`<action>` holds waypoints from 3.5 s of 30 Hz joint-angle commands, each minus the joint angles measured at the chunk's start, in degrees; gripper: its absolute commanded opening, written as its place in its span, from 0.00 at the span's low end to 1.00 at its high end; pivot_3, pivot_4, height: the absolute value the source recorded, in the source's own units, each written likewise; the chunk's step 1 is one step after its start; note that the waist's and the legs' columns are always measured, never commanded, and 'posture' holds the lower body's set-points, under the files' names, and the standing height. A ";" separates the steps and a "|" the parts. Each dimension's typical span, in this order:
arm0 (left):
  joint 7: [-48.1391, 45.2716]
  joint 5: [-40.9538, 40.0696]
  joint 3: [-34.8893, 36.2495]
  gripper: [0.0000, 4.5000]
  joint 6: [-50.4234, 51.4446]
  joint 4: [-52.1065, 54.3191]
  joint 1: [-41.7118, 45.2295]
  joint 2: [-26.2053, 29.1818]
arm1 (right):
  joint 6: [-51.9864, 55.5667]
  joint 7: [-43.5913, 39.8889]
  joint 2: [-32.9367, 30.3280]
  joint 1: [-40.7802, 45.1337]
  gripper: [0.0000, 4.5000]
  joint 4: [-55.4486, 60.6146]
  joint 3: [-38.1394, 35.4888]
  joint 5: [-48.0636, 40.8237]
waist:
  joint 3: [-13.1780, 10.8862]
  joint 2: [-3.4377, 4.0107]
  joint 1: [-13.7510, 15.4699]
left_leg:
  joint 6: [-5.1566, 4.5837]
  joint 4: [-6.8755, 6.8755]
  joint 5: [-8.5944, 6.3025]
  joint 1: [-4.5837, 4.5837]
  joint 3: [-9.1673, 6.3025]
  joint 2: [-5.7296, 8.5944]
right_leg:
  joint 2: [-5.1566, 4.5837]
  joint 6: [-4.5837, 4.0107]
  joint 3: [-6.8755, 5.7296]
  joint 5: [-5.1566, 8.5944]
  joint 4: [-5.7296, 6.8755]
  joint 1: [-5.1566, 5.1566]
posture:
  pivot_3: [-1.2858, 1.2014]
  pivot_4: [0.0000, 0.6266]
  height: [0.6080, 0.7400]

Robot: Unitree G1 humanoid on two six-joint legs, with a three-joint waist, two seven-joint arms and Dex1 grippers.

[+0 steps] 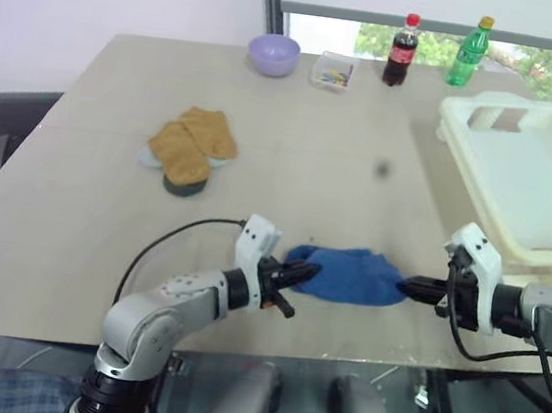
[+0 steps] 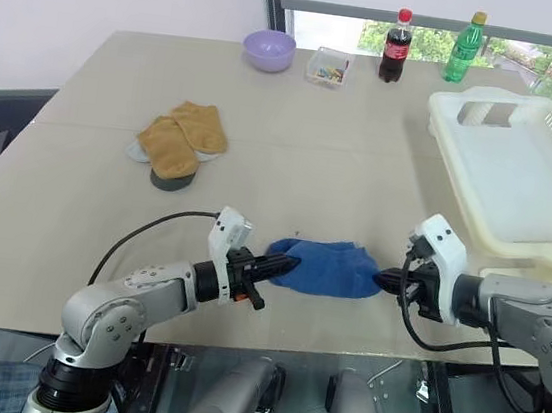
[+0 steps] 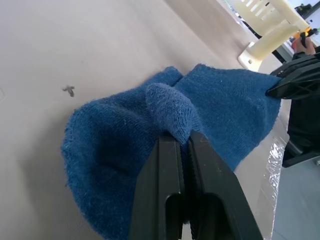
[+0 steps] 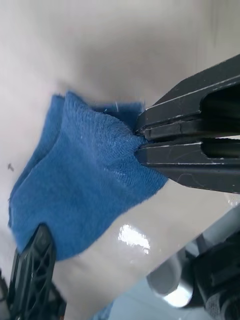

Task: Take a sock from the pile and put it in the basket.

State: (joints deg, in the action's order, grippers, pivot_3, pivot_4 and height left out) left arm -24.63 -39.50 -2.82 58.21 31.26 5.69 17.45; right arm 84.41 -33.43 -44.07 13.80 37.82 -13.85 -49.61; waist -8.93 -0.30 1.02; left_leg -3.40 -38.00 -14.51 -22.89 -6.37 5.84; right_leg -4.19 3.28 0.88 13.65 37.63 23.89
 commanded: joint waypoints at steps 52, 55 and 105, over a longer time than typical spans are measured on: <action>4.67 6.14 -3.90 0.00 -8.34 -1.21 -3.35 -1.47 | -50.81 -12.24 -8.01 -12.99 0.54 -5.07 13.16 28.66 | -0.05 -0.05 0.76 | 0.24 0.24 0.14 0.06 0.00 -0.02 | 0.03 0.03 -0.01 0.01 -0.28 -0.05 | 0.52 0.24 1.00; 4.78 6.29 -3.98 0.00 -8.37 -1.19 -3.38 -1.63 | -47.19 -13.95 -7.67 -12.91 0.54 -3.78 9.63 22.90 | -0.05 -0.05 0.81 | 0.07 0.24 0.04 0.07 0.00 -0.05 | 0.04 0.03 -0.01 0.01 -0.28 -0.06 | 0.52 0.24 1.00; 2.61 -8.37 6.83 0.97 9.35 -18.49 6.95 -0.29 | -57.06 -11.84 3.03 -6.82 0.55 -13.40 30.38 40.74 | 0.32 0.05 1.36 | 0.27 0.29 0.16 0.40 -0.04 -0.03 | 0.09 0.03 -0.05 0.00 -0.44 -0.34 | 0.52 0.24 1.00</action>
State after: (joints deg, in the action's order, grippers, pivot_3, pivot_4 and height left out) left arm -23.47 -47.55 4.16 64.72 17.46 12.78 18.00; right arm 26.45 -44.69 -41.29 7.47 23.74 15.44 -9.35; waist -8.61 -0.25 2.37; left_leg -3.14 -37.71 -14.36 -22.44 -6.41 5.82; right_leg -4.11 3.31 0.82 13.64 37.18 23.49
